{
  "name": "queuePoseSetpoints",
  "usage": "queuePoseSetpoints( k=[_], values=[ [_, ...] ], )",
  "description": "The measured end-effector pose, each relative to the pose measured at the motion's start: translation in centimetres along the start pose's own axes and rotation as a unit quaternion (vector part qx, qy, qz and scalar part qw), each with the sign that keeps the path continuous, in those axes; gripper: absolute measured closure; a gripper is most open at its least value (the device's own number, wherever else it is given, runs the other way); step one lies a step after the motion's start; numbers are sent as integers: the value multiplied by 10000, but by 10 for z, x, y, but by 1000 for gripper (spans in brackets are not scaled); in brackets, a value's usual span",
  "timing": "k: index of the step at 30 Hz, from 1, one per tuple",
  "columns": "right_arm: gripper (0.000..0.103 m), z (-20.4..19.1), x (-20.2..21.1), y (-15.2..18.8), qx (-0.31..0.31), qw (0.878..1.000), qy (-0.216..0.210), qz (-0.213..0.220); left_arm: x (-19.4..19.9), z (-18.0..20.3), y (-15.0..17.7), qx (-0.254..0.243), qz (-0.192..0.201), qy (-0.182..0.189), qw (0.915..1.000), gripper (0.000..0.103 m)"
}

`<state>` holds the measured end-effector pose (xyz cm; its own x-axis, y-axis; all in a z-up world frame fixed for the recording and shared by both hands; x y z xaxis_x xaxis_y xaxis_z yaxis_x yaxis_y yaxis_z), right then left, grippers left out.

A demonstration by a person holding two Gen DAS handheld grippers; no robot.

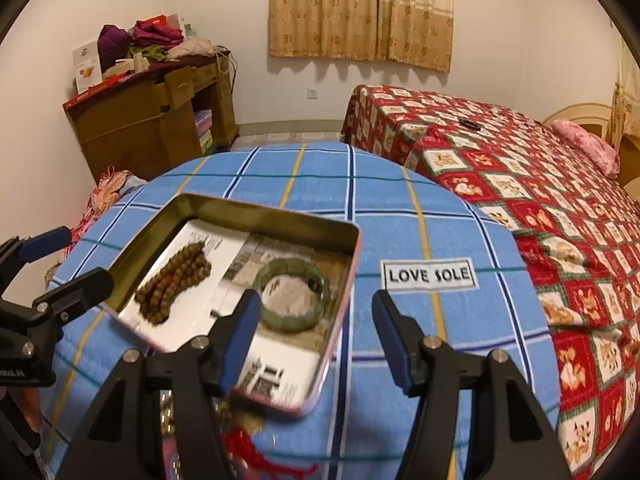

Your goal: Organize jewelry

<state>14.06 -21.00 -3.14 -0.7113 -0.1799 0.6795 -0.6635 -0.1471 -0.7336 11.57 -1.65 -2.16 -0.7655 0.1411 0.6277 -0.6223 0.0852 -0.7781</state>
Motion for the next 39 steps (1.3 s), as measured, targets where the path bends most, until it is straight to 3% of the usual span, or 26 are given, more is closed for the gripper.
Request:
queuePoseSetpoints(
  k=[8, 24, 27, 29, 31, 39],
  values=[
    [38, -3, 20, 34, 48, 9999, 28, -125, 19, 14, 35, -411, -119, -17, 9991, 1],
    [37, -4, 30, 76, -111, 9992, 22, -396, 37, 40, 65, -489, -187, 233, 9984, 2],
    [37, -6, 32, 82, -106, 9990, 20, -436, 36, 48, 68, -580, -221, 285, 9977, 7],
    [37, -7, 33, 86, -108, 9989, 22, -451, 33, 51, 71, -624, -284, 327, 9971, 21],
    [37, -7, 33, 89, -112, 9988, 19, -471, 30, 53, 72, -631, -354, 370, 9967, 28],
    [37, -8, 34, 91, -124, 9989, 24, -462, 31, 62, 74, -680, -352, 495, 9958, 30]
  ],
)
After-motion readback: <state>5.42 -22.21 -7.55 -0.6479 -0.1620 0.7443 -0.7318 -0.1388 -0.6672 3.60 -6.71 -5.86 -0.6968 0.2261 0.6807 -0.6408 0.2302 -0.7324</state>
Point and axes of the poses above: each gripper's, at about its wrist camera, not at the fingertips, and x roughly against the way its jaws point, z to its right, y to its underside, the point moved 2 cm from there along -x, roughly the way its jaws point, and after that the axes turned 1 degree about -y, right-handed, at the moved point
